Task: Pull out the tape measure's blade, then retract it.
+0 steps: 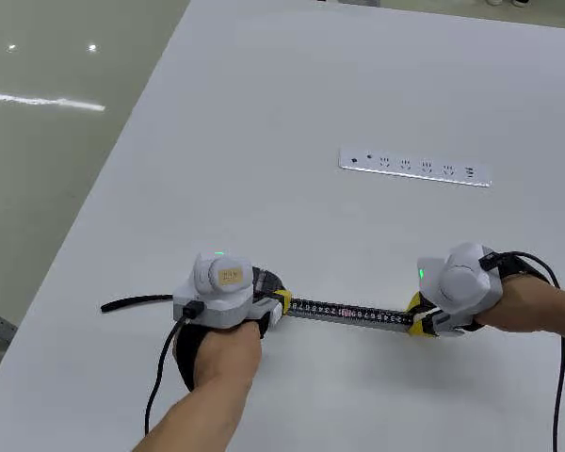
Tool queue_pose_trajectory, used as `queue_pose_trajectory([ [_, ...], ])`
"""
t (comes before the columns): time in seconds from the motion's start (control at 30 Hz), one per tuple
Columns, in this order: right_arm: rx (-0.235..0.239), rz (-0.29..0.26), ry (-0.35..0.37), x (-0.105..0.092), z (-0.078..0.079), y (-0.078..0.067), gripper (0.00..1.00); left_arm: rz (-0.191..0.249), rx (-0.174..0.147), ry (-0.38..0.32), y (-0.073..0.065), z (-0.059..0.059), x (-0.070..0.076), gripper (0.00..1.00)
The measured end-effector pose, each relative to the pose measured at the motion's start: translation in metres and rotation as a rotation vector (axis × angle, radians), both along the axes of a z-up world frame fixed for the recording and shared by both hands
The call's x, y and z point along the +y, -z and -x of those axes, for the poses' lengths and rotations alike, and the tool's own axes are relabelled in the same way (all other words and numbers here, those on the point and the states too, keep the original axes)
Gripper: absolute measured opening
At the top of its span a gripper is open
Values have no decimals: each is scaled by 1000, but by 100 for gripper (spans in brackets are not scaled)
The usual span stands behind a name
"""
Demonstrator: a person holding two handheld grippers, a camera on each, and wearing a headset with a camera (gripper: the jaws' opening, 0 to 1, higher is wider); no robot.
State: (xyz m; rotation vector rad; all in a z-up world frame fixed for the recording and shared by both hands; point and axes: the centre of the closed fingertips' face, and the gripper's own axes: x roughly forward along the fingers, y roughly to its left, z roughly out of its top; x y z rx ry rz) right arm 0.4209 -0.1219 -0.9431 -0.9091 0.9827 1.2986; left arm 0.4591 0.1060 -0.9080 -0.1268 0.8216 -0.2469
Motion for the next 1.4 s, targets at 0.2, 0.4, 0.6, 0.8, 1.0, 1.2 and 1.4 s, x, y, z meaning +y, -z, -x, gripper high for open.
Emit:
queue_pose_trajectory([
  [0.2,-1,-6,3,5,0,0,14,1,-1,2,0,0,0,57],
  [0.4,-4,-12,-5,12,0,-1,14,1,-1,4,0,0,0,57],
  [0.6,-9,-17,-5,18,-1,-1,14,1,-2,5,0,0,1,57],
  [0.8,-10,-19,-14,23,-1,-2,14,2,-2,7,0,0,1,57],
  [1.0,-8,-38,-11,35,-1,-2,14,1,-4,9,0,0,1,57],
  [1.2,-8,-43,-14,41,-1,-1,14,0,-4,9,0,0,1,57],
  [1.4,-11,-59,-21,56,-2,0,14,-1,-5,13,0,0,0,57],
])
